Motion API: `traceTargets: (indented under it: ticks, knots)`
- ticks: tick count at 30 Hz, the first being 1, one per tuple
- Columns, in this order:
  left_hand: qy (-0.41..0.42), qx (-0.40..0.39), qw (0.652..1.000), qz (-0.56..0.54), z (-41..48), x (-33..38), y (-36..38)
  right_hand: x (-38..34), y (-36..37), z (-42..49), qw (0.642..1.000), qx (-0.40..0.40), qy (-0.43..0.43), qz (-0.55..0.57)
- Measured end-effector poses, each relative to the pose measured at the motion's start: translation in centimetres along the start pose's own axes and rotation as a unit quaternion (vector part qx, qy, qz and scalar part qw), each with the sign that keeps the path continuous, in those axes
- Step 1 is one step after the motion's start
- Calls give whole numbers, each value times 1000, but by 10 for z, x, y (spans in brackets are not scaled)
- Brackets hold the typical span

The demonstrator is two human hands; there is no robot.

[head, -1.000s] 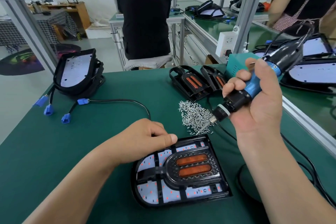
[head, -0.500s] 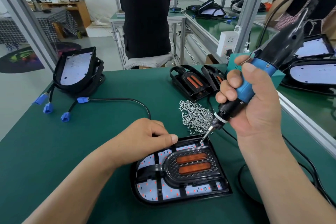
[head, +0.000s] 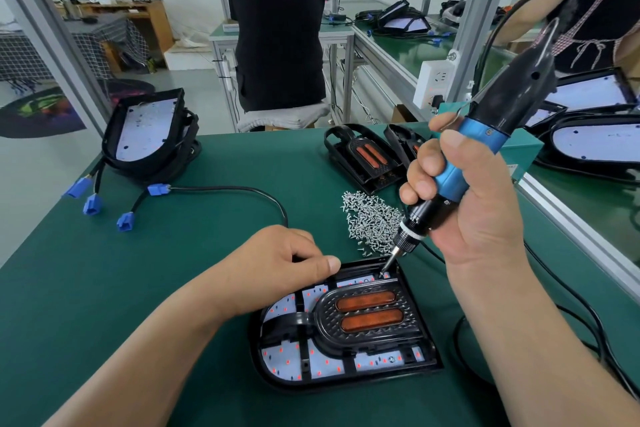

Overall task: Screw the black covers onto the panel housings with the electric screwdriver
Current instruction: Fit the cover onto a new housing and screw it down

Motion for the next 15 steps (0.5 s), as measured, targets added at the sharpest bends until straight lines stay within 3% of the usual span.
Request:
traceTargets:
  ticks: [9,15]
  knots:
    - [14,11,999,50,0,1,7,2,11,-7,996,-80,10,-38]
    - [22,18,997,73,-2,3,8,1,16,-9,995,-85,29,-42]
Point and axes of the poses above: each hand's wrist, its own z-axis towards the middle knuckle, its own y-axis out of the palm, x = y × z, the point moved 2 cm from there along z, towards the middle knuckle, and after that the axes turned 7 degrees about x, right-handed, at the moved point
